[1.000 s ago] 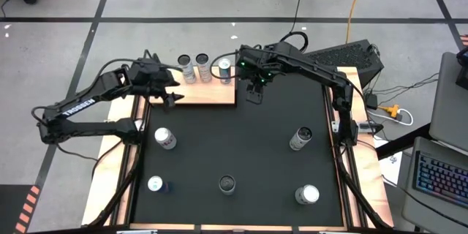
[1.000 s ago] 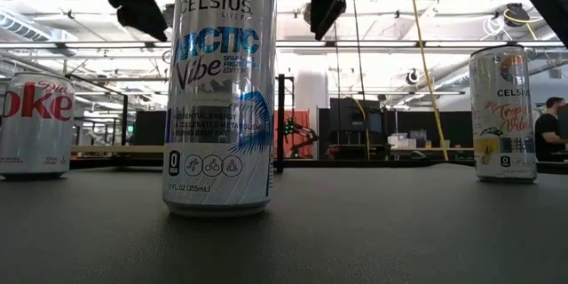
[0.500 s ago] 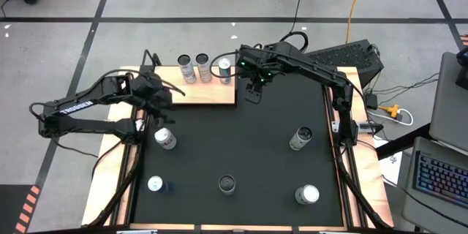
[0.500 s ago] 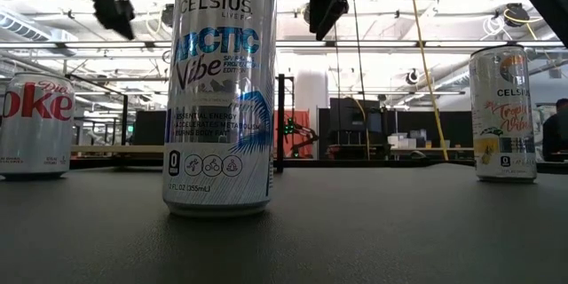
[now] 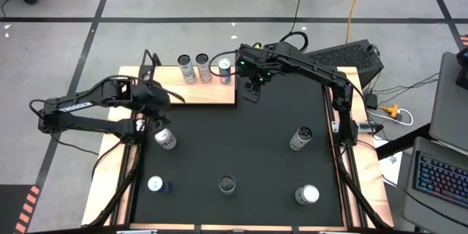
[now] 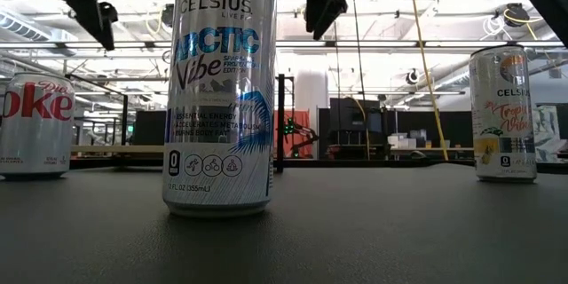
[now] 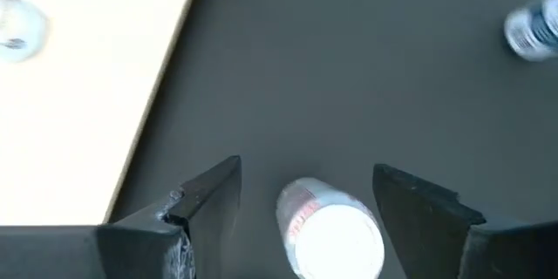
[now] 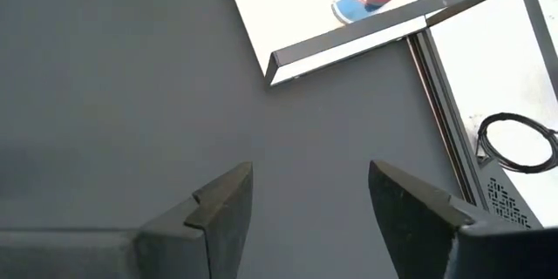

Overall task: Place canned beverage on shelf
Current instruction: Put the top red silver soda can on the shelf

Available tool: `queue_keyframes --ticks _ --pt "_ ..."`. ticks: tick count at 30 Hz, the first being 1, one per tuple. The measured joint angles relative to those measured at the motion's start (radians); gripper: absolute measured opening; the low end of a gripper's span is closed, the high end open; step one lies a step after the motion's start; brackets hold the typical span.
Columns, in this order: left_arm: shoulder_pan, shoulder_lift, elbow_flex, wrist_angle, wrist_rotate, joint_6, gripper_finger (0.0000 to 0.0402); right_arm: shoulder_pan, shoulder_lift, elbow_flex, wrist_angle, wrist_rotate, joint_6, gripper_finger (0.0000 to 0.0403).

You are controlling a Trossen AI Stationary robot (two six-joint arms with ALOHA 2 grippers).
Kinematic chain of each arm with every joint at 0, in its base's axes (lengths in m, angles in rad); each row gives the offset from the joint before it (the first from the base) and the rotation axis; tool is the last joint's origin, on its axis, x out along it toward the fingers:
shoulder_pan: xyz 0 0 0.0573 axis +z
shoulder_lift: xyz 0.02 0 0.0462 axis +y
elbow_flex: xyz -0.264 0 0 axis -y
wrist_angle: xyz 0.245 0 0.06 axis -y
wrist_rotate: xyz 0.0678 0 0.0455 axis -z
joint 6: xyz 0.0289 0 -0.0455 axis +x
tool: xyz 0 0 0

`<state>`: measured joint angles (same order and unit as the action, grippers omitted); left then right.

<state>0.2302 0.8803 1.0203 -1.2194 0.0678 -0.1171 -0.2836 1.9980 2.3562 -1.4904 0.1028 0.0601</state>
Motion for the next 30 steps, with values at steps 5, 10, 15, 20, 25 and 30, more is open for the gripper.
queue_keyframes --ticks 5,10,15,20,25,30 --pt "0.000 0.000 0.000 0.047 -0.044 -0.068 0.0261 0.000 0.000 0.000 0.086 0.000 0.000 0.0212" --pt "0.000 0.000 0.000 0.052 -0.045 -0.097 0.0261 0.000 0.000 0.000 0.216 0.000 0.000 0.0212" --pt "0.000 0.000 0.000 0.085 -0.069 -0.222 0.0261 0.000 0.000 0.000 0.362 0.000 0.000 0.0212" --pt "-0.010 0.001 0.000 0.058 -0.172 -0.274 0.0261 0.000 0.000 0.000 0.495 0.000 0.000 0.0212" --pt "-0.015 0.001 0.000 0.049 -0.210 -0.297 0.0261 0.000 0.000 0.000 0.597 0.000 0.000 0.0212" --pt "-0.030 0.001 0.000 0.038 -0.135 -0.362 0.0263 0.000 0.000 0.000 0.664 0.000 0.000 0.0212"
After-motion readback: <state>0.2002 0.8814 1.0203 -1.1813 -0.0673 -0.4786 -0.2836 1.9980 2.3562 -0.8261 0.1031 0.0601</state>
